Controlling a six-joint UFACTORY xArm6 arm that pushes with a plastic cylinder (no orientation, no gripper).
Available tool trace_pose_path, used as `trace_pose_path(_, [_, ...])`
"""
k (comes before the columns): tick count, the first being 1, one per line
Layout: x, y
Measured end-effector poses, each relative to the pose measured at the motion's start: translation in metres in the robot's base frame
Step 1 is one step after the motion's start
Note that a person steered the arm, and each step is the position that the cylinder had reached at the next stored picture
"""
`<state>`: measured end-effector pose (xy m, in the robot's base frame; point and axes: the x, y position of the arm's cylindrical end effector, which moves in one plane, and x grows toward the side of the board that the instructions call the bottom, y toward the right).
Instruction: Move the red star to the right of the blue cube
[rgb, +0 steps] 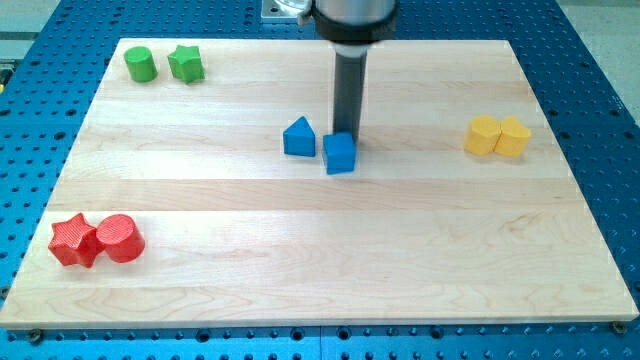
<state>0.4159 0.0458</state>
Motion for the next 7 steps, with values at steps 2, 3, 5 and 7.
trace_pose_path(2, [0.04,0.021])
trace_pose_path(3, [0.128,0.021])
trace_pose_path(5, [0.203,-0.089])
trace_pose_path(7, [0.194,-0.189])
